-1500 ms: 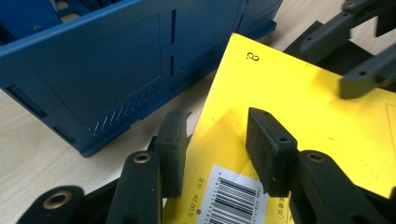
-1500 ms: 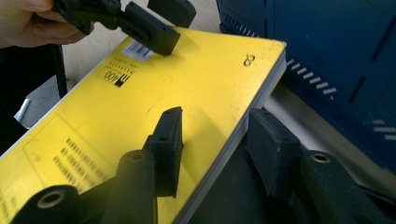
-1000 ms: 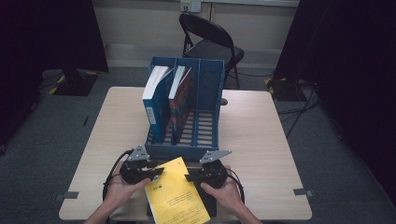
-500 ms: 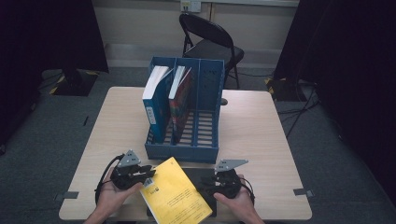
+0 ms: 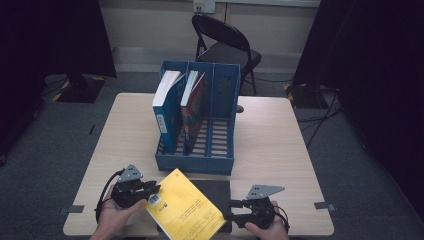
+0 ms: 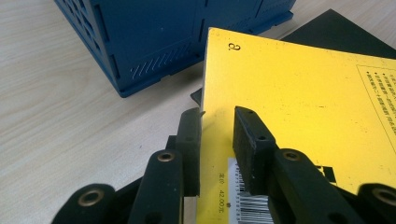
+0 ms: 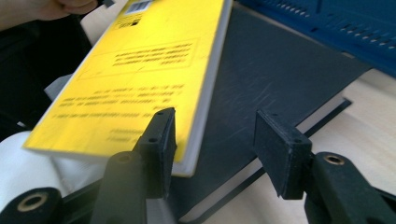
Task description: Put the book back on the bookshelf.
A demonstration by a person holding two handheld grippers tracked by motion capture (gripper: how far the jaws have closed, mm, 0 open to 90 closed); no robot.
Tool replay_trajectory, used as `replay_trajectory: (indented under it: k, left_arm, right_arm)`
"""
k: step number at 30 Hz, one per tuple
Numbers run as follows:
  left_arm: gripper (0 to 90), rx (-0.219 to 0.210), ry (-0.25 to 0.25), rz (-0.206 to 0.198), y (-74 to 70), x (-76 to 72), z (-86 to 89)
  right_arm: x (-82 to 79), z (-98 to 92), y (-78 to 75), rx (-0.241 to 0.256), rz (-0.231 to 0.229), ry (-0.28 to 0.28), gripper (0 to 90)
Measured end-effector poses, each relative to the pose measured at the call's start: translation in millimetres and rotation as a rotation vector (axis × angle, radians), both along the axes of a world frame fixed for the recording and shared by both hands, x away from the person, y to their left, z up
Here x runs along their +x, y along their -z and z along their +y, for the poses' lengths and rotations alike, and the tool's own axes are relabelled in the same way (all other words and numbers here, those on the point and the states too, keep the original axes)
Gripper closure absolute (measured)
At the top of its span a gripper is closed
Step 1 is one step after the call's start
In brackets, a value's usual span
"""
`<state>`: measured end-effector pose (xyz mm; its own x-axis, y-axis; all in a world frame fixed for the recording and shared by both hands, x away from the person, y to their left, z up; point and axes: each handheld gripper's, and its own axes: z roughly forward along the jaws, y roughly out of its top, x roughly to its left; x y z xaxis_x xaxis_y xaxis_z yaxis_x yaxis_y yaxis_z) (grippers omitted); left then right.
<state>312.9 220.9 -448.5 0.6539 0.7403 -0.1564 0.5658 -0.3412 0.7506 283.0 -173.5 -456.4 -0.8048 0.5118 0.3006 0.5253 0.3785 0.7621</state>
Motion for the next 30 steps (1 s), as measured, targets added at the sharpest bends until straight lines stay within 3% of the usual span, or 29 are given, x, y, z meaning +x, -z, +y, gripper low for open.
replay_trajectory:
  k: [7,10,15,17,22,27,30]
  left_arm:
    - [72.5,-0.031,-0.024,0.027,1.0,0.0,2.6]
    - [72.7,-0.015,-0.029,0.015,0.2,-1.8,0.6]
    - [72.6,-0.054,-0.031,0.051,1.6,1.7,5.2]
    - [72.4,-0.057,-0.050,0.071,0.6,1.8,3.4]
    - [71.7,-0.049,-0.033,0.072,-0.3,0.8,1.7]
    - [69.7,-0.062,0.006,0.099,-0.5,-9.0,4.4]
    - [68.2,-0.044,0.047,0.101,-2.0,-18.6,4.9]
  right_arm:
    - [-9.4,-0.4,5.0,-0.014,0.011,-0.021,47.5]
    - [-10.5,-1.4,5.4,-0.021,0.002,-0.023,48.0]
    - [-8.6,-1.6,6.2,-0.023,-0.011,-0.029,50.4]
    - [-3.9,-4.0,6.8,-0.018,-0.006,-0.008,50.4]
    - [10.1,-10.3,5.3,-0.031,-0.033,0.062,53.9]
    - [20.6,-12.9,3.9,-0.049,-0.058,0.128,56.4]
    - [27.5,-12.4,2.8,-0.067,-0.076,0.166,57.4]
